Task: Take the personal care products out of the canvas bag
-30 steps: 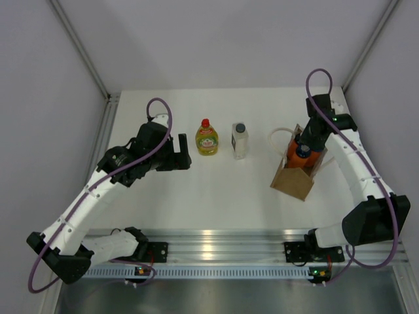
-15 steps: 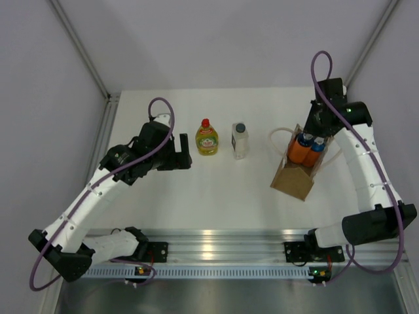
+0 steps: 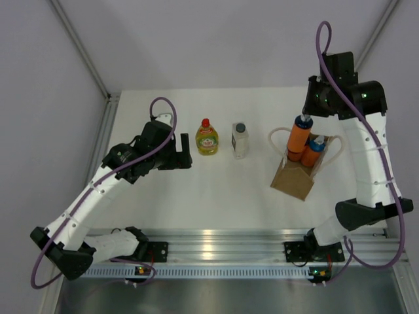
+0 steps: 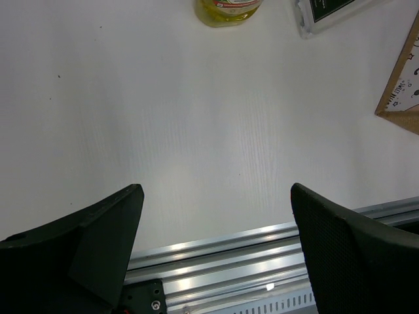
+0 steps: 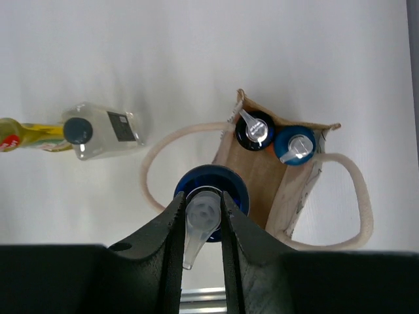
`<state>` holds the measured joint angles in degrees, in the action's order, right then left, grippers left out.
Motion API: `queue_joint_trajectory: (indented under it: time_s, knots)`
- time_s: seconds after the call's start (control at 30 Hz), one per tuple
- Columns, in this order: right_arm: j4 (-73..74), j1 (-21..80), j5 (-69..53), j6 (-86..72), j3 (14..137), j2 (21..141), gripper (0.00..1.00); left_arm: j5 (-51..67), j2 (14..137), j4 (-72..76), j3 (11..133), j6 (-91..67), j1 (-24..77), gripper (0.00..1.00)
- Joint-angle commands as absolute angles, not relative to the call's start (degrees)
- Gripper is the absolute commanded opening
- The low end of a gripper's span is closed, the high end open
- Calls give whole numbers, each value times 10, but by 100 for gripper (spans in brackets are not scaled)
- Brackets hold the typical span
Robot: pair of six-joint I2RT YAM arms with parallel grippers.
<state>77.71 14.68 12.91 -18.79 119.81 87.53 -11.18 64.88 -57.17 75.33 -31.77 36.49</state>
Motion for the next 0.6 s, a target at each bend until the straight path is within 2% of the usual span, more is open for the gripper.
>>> queue_joint_trajectory:
  time_s: [0.0, 0.57]
  knots:
    - [846, 172, 126, -176, 1290, 888, 0, -117, 649, -564, 772, -314, 367, 98]
    - [846, 287, 89, -225, 1375, 904, 0, -113, 642, -563, 759, -317, 367, 98]
